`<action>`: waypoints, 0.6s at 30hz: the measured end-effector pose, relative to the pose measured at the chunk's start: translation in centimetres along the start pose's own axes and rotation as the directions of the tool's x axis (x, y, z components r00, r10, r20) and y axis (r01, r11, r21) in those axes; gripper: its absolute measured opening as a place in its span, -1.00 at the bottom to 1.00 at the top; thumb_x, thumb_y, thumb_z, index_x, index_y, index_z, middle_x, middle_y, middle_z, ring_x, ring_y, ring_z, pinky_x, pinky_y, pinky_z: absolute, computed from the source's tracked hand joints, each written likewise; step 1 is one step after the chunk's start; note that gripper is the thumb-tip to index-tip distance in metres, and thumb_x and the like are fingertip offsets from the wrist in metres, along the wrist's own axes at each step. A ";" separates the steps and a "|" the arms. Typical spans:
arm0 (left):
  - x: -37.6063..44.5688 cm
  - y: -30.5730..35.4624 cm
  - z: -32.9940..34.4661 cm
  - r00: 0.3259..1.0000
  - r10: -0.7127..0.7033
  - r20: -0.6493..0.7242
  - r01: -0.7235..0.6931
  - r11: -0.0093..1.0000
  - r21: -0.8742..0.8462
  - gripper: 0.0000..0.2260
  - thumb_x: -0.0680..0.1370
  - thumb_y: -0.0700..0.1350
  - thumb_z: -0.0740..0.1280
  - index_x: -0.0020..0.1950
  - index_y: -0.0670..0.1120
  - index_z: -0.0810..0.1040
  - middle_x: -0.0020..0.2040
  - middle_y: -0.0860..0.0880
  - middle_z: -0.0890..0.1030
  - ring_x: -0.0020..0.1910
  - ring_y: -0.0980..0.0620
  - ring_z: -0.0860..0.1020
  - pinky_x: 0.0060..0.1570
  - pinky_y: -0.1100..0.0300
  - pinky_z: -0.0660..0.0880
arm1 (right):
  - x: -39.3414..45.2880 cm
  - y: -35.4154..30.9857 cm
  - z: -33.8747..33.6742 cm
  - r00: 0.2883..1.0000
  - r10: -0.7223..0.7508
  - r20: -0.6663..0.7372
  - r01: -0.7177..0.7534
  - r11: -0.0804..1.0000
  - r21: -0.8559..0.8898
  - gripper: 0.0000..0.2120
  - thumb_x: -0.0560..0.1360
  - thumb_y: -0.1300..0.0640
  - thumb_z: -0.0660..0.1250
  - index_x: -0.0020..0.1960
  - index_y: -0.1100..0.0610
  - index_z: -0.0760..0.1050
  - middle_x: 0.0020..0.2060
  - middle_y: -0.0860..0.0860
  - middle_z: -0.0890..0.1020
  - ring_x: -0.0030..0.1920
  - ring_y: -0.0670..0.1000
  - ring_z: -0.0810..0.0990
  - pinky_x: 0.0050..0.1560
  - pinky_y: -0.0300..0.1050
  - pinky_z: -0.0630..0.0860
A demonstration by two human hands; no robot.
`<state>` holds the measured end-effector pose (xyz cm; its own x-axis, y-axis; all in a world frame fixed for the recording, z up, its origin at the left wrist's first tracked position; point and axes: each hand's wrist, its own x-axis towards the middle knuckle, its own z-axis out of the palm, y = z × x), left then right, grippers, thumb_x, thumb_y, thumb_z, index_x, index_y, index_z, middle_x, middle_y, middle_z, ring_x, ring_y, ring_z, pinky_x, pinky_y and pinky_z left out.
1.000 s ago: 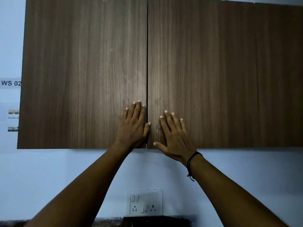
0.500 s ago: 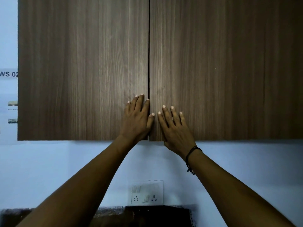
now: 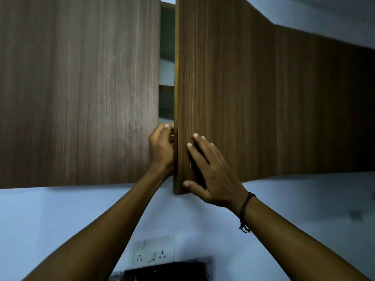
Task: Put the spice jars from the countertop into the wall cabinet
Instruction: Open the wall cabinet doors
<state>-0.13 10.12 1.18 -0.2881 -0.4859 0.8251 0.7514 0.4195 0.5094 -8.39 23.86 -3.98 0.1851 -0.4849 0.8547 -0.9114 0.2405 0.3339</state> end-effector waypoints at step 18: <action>-10.3 9.5 20.7 0.982 0.019 0.186 0.072 0.877 -0.474 -0.75 0.67 -0.14 0.19 0.33 -0.11 0.49 0.25 -0.12 0.59 0.28 -0.09 0.55 0.30 -0.18 0.48 | -3.8 -1.1 -20.0 0.750 0.609 -0.258 -0.455 0.759 0.465 -0.57 0.63 0.02 0.04 0.49 -0.06 0.29 0.31 -0.19 0.52 0.29 -0.24 0.48 0.25 -0.24 0.48</action>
<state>-2.31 35.01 2.53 -0.3788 -0.3269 0.8658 0.9199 -0.0306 0.3909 -0.75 42.19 0.38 -0.3208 -0.0004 0.9471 -0.9471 0.0122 -0.3208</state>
